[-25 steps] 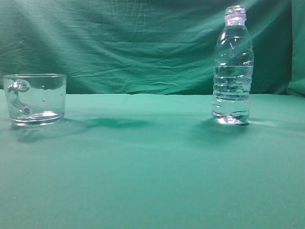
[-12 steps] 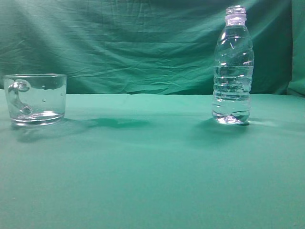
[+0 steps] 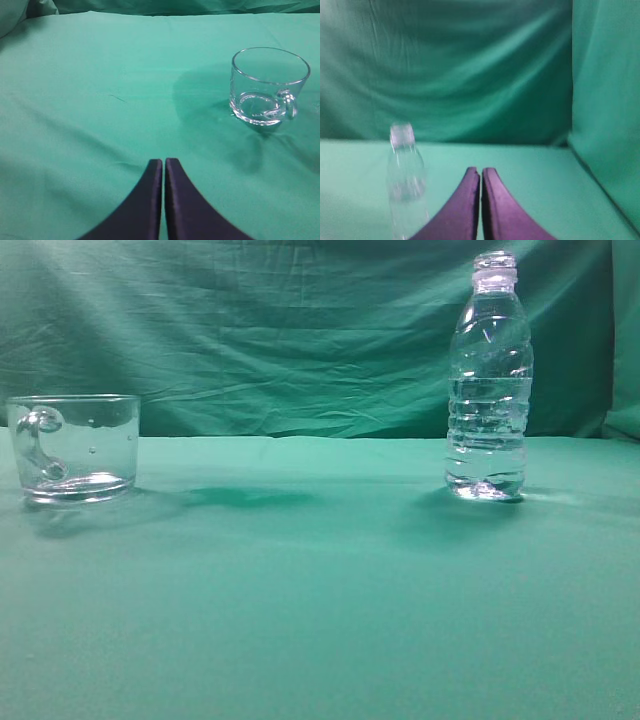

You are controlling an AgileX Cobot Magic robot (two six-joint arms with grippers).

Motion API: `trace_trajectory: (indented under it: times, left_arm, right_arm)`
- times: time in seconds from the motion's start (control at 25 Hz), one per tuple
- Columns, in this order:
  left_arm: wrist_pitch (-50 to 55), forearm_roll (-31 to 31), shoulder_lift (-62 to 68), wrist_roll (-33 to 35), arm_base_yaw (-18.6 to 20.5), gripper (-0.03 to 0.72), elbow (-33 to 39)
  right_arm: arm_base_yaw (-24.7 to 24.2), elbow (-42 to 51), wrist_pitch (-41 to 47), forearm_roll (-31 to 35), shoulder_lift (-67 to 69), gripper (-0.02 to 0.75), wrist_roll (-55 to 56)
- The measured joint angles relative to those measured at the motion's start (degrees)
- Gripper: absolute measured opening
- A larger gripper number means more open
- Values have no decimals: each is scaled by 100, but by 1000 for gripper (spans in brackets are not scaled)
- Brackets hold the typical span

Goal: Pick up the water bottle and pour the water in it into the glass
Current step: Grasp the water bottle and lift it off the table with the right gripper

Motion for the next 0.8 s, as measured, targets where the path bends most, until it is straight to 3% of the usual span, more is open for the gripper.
trace_trajectory:
  times: [0.12, 0.32, 0.6, 0.8]
  left_arm:
    - [0, 0, 0, 0, 0, 0, 0]
    - [0, 0, 0, 0, 0, 0, 0]
    - [0, 0, 0, 0, 0, 0, 0]
    - [0, 0, 0, 0, 0, 0, 0]
  right_arm:
    - [0, 0, -725, 10, 0, 0, 632]
    - [0, -305, -153, 10, 278, 0, 1056]
    - [0, -1115, 62, -12, 1915, 0, 1102]
    - [396, -1590, 62, -84, 3132, 0, 1114]
